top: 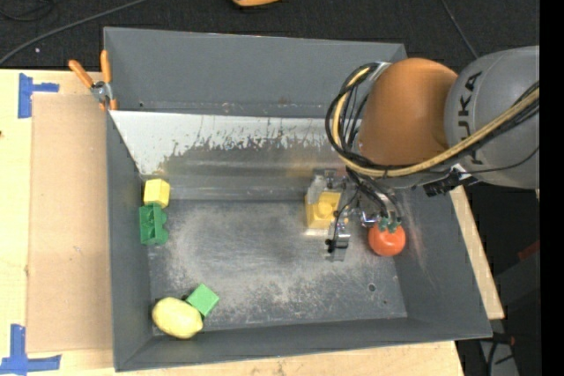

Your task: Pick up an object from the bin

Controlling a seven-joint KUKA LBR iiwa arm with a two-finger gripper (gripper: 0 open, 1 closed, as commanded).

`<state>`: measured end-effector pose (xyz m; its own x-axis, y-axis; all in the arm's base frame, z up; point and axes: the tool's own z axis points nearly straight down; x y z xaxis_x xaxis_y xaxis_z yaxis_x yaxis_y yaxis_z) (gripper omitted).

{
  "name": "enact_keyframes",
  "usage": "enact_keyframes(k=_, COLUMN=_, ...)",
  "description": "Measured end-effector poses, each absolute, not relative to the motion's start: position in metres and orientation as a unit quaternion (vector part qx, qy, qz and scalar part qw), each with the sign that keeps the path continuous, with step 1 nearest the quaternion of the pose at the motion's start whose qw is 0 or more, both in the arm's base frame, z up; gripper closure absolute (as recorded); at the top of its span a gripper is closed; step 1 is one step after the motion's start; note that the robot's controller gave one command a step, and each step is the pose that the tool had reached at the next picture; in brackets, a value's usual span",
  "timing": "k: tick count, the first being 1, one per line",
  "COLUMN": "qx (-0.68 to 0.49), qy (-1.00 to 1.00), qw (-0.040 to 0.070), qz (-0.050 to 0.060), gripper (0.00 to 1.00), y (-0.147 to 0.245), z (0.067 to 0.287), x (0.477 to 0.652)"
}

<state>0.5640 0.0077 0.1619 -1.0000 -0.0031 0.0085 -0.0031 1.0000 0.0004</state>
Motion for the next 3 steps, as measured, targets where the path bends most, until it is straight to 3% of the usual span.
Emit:
enact_keyframes(k=1, qx=0.001, qy=-1.0, qw=0.001, qz=0.0, gripper=0.0, y=0.008, z=0.166, x=0.566)
enact_keyframes(k=2, qx=0.028, qy=-1.0, qw=0.0, qz=0.0, gripper=0.0, y=-0.004, z=0.149, x=0.595)
enact_keyframes(k=3, qx=-0.076, qy=-0.997, qw=0.001, qz=-0.001, gripper=0.0, y=-0.006, z=0.179, x=0.594)
